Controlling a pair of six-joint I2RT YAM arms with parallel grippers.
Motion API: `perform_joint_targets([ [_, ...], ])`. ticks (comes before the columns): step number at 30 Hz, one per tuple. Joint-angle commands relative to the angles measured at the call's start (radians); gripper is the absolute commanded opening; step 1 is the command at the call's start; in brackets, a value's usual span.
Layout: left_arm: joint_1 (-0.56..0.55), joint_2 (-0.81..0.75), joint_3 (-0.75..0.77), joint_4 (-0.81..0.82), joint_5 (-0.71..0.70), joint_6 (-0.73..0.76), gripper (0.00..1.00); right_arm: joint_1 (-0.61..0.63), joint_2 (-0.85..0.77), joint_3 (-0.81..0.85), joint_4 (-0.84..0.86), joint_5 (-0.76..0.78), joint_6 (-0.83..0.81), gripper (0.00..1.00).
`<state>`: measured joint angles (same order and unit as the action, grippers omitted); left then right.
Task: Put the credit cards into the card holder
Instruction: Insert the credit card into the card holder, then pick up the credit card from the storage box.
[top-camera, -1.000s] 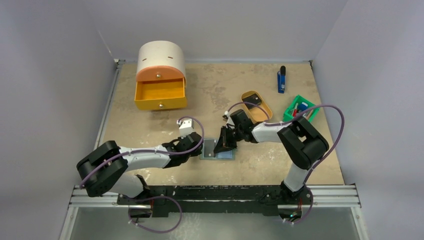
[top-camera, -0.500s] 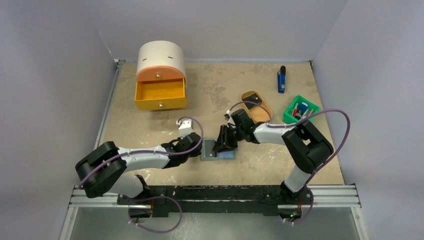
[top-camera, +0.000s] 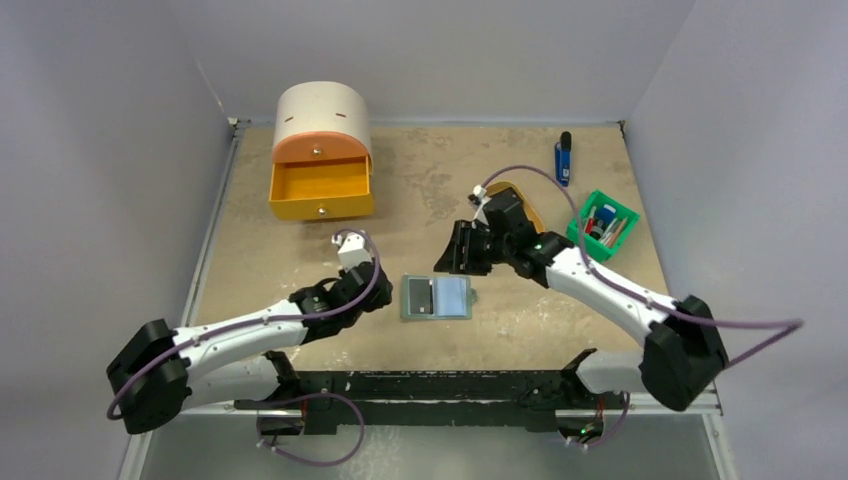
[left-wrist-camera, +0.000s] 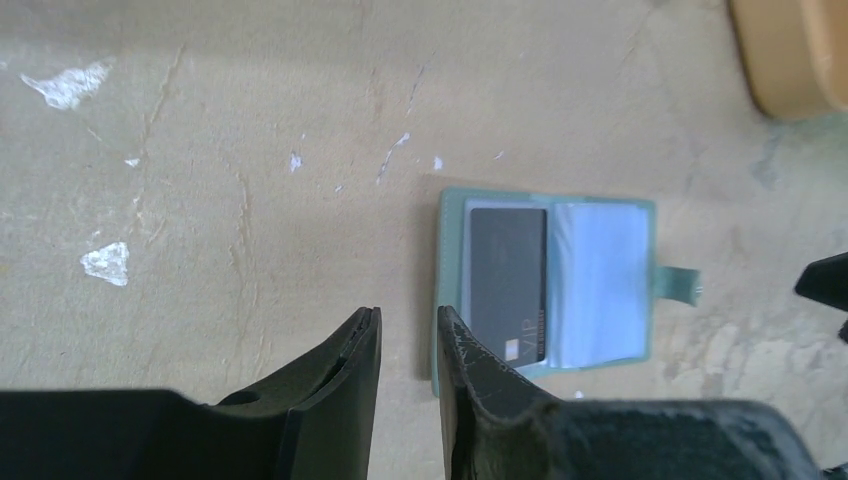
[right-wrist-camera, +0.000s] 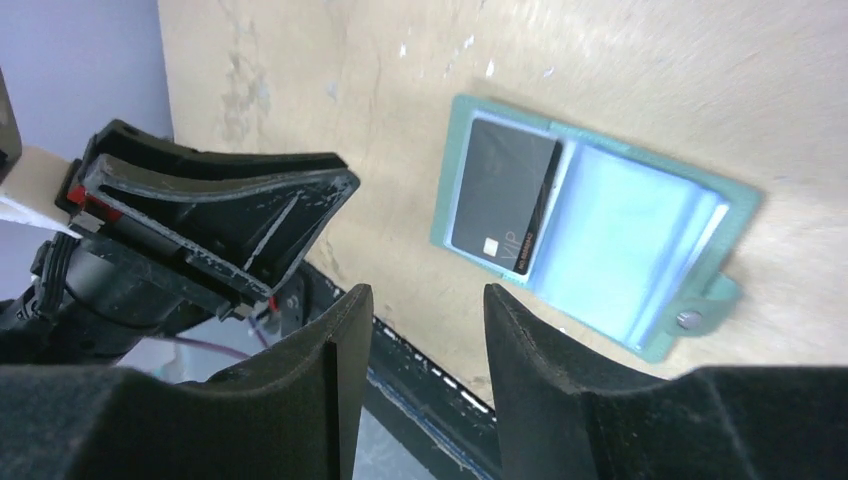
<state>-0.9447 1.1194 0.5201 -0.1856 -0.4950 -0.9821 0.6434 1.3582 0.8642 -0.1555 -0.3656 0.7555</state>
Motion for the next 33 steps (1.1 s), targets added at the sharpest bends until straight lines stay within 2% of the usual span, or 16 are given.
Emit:
perform_joint_targets([
  [1,0.001,-0.099,0.07,-0.055,-0.04,0.034,0.28,0.002,-0.157,0.069,-0.203,0.305,-0.07,0.5],
  [3,0.001,-0.131,0.079,-0.051,-0.036,0.048,0.31,-0.007,-0.217,0.055,-0.182,0.436,-0.091,0.66],
  [5,0.001,-0.155,0.085,-0.046,-0.038,0.061,0.33,-0.056,-0.241,0.063,-0.154,0.456,-0.101,0.72],
  [8,0.001,-0.178,0.085,-0.029,-0.046,0.065,0.4,-0.191,-0.205,0.099,-0.161,0.38,-0.062,0.76],
  [11,0.001,-0.193,0.078,-0.002,-0.035,0.052,0.48,-0.297,-0.192,0.042,-0.047,0.369,0.05,0.76],
  [13,0.001,-0.205,0.066,0.019,-0.016,0.047,0.48,-0.345,-0.186,-0.009,0.065,0.369,0.144,0.72],
  [16,0.001,-0.217,0.052,0.017,-0.004,0.036,0.48,-0.383,-0.124,-0.01,0.147,0.42,0.199,0.64],
  [19,0.001,-0.225,0.04,0.007,0.009,0.027,0.47,-0.41,-0.021,0.037,0.151,0.448,0.233,0.63],
  [22,0.001,-0.235,0.028,-0.004,0.004,0.017,0.47,-0.436,0.065,0.057,0.215,0.445,0.27,0.69],
  [25,0.001,-0.247,0.015,-0.006,0.001,0.005,0.46,-0.449,0.144,0.094,0.206,0.453,0.297,0.73],
  [33,0.001,-0.234,0.008,-0.008,0.008,0.013,0.44,-0.463,0.311,0.171,0.231,0.456,0.337,0.65],
])
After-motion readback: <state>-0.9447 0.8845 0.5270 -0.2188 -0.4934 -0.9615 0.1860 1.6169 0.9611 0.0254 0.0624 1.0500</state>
